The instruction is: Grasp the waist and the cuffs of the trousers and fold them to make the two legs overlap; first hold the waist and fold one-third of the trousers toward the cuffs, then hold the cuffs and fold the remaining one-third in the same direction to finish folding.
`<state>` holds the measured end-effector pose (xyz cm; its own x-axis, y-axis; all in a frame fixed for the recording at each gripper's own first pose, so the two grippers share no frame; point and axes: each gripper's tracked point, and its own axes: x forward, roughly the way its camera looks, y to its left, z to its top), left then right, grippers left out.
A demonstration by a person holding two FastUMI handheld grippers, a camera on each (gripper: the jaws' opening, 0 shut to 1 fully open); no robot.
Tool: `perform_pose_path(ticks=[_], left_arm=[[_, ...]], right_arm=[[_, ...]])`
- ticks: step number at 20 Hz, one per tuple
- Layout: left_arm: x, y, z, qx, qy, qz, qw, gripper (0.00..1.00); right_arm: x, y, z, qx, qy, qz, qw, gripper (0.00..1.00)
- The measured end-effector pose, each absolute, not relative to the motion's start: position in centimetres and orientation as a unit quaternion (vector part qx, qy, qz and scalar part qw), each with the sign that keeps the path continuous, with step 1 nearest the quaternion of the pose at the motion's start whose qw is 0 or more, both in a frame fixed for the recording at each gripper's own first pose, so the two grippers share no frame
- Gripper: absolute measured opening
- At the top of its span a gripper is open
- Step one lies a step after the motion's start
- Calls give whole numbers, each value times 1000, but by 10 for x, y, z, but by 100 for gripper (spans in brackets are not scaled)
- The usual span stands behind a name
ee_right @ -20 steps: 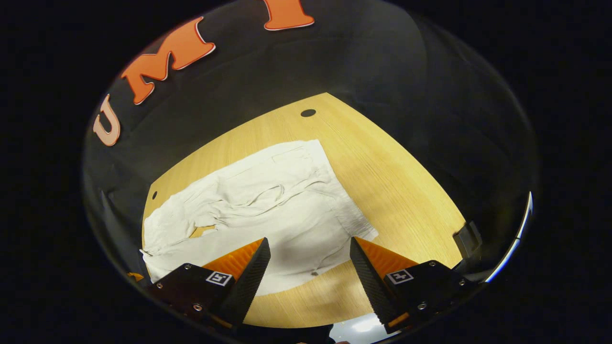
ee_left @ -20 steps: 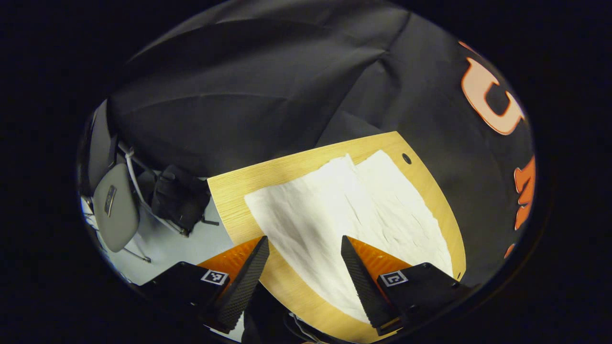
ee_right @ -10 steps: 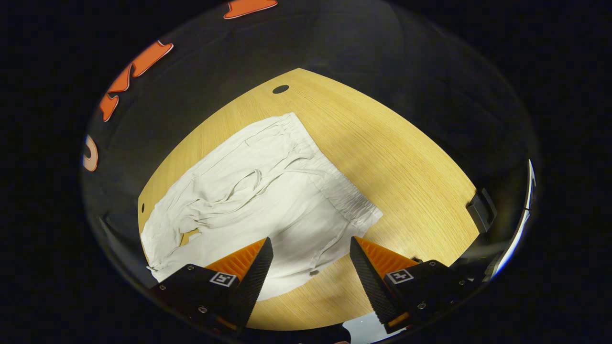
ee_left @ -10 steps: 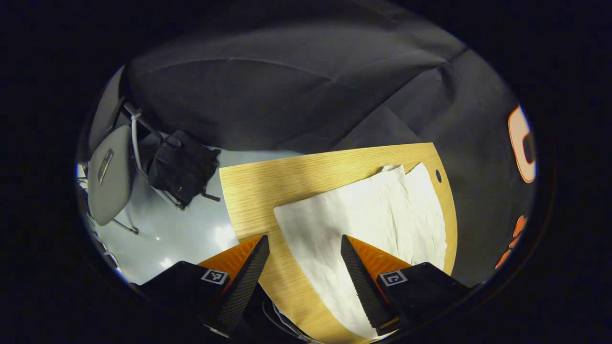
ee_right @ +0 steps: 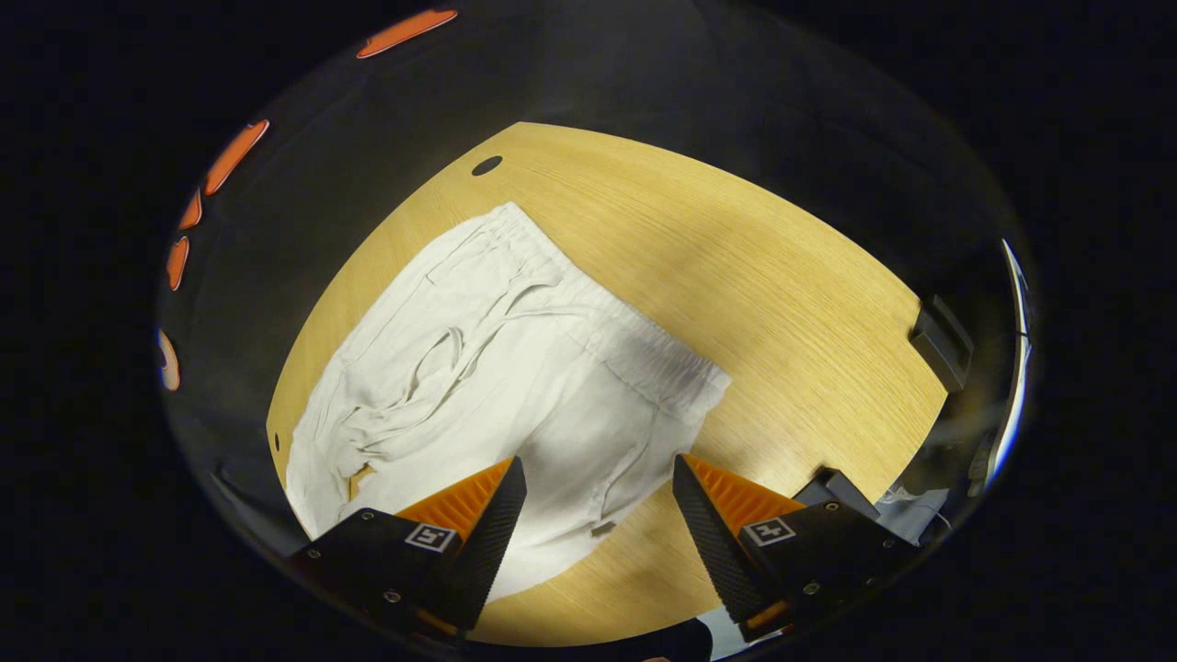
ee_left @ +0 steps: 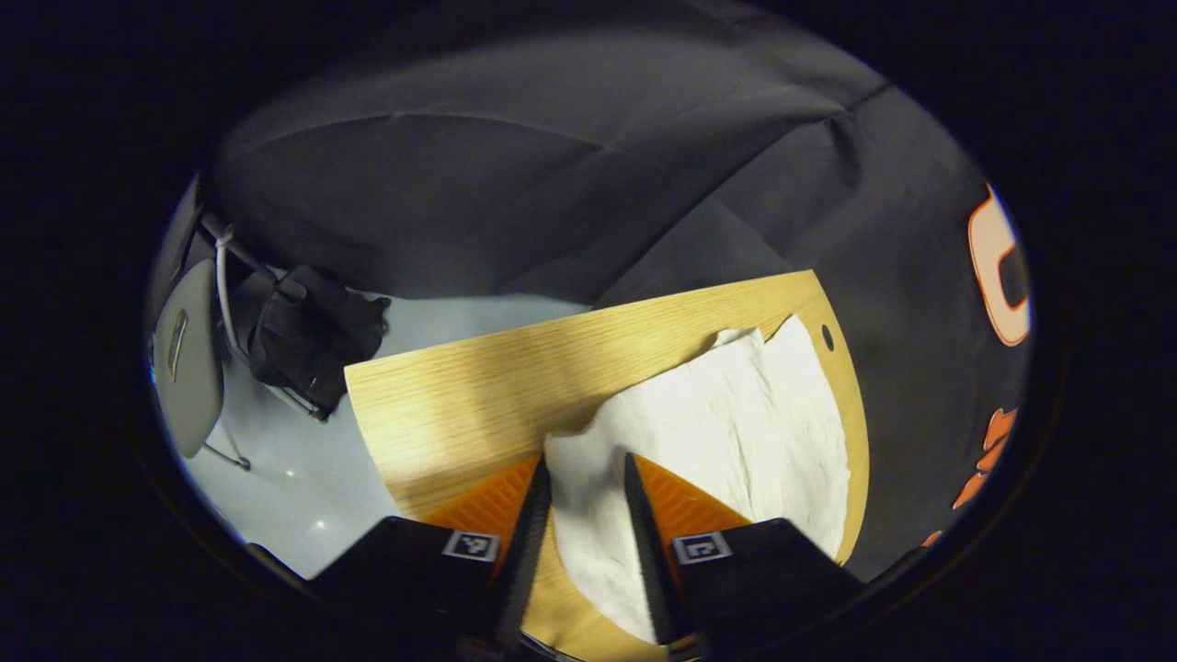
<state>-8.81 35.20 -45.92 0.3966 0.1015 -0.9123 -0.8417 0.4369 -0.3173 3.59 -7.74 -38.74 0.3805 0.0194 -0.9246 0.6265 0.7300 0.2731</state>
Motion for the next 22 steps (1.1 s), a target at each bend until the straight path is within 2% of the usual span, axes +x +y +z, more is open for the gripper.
perform_pose_path(ticks=[1,2,3,6,9,11,13,14,16,18,22], left_arm=[[-83,350,-463,-414,446,322,725,36],[-78,352,-464,-407,447,321,729,31],[-77,352,-465,-401,448,319,732,14],[-75,351,-466,-384,453,308,743,6],[-69,348,-462,-383,447,301,750,6],[-63,345,-455,-381,444,291,757,6],[-52,343,-443,-379,438,278,766,6],[-48,343,-438,-377,434,272,772,6],[-39,341,-428,-377,423,258,782,6],[-33,339,-419,-374,415,249,791,6],[-12,338,-399,-377,399,230,804,6]], right_arm=[[35,-79,-390,305,522,-201,771,97],[34,-81,-392,301,522,-204,772,97],[34,-84,-396,295,522,-210,772,97],[37,-90,-406,287,523,-226,770,97],[42,-96,-411,281,515,-248,771,93],[40,-111,-419,254,507,-280,775,79],[38,-117,-419,258,500,-306,768,45],[41,-117,-420,278,488,-312,766,18],[43,-115,-420,331,460,-322,758,8],[46,-113,-419,366,438,-319,757,4],[58,-114,-392,394,392,-288,780,3]])
